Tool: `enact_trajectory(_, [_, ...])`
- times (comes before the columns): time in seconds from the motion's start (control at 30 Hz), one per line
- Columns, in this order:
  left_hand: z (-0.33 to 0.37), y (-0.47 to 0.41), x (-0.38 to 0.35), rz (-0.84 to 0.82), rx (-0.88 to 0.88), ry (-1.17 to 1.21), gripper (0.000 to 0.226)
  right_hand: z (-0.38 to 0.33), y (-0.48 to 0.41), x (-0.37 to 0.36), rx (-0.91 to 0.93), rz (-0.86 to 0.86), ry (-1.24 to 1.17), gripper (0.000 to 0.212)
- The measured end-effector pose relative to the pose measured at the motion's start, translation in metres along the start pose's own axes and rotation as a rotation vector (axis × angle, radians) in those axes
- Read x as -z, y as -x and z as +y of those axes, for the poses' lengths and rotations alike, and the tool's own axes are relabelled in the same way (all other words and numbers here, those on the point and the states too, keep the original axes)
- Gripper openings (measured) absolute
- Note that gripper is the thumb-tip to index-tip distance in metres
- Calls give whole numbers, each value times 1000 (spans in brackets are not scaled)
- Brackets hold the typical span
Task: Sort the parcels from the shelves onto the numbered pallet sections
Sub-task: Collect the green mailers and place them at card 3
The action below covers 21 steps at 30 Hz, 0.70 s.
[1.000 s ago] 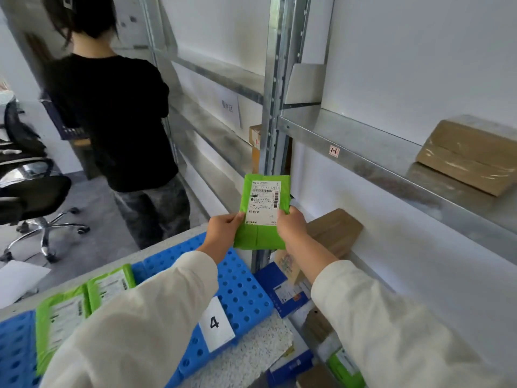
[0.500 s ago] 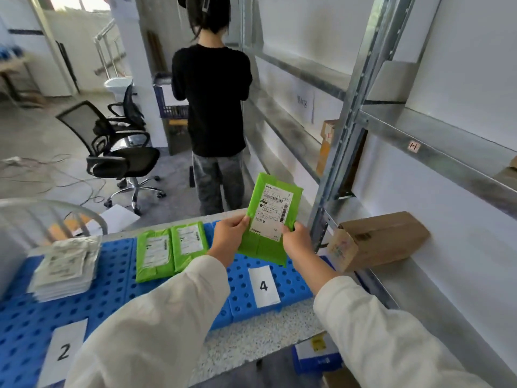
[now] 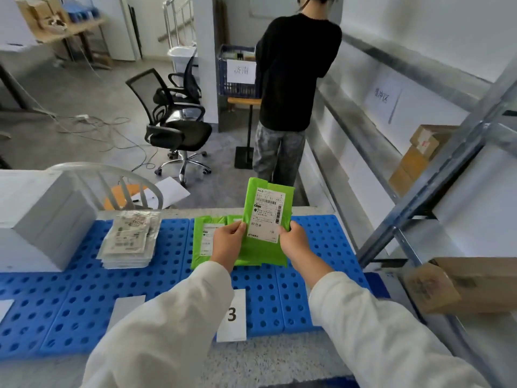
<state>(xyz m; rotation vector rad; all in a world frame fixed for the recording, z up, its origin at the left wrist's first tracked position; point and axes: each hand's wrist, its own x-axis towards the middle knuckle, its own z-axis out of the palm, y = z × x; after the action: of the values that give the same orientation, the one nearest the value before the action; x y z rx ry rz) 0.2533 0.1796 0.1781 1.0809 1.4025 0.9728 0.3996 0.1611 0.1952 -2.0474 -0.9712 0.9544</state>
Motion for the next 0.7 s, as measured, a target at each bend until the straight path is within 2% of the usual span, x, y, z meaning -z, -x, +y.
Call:
enact_trajectory(0.13, [-17, -30, 34, 33, 39, -5, 23, -12, -19, -46, 4, -71, 49, 29])
enact_trajectory(0.23, [-31, -49, 55, 57, 68, -18, 18, -17, -34, -79, -31, -131, 105, 42])
enact_trajectory(0.33, [-48, -69, 70, 64, 115, -27, 32, -18, -47, -108, -66, -180, 141, 51])
enact_trajectory(0.4, [-60, -80, 78, 65, 142, -26, 33, -16, -58, -125, -87, -198, 179, 52])
enact_trajectory(0.5, [-76, -98, 87, 84, 179, -12, 28, -11, -73, -146, -89, -221, 237, 38])
enact_trajectory(0.6, [-89, -113, 92, 77, 213, -15, 27, -10, -84, -162, -109, -226, 253, 53])
enact_trajectory(0.7, [-98, -124, 96, 65, 247, -9, 25, -9, -94, -174, -122, -230, 267, 55])
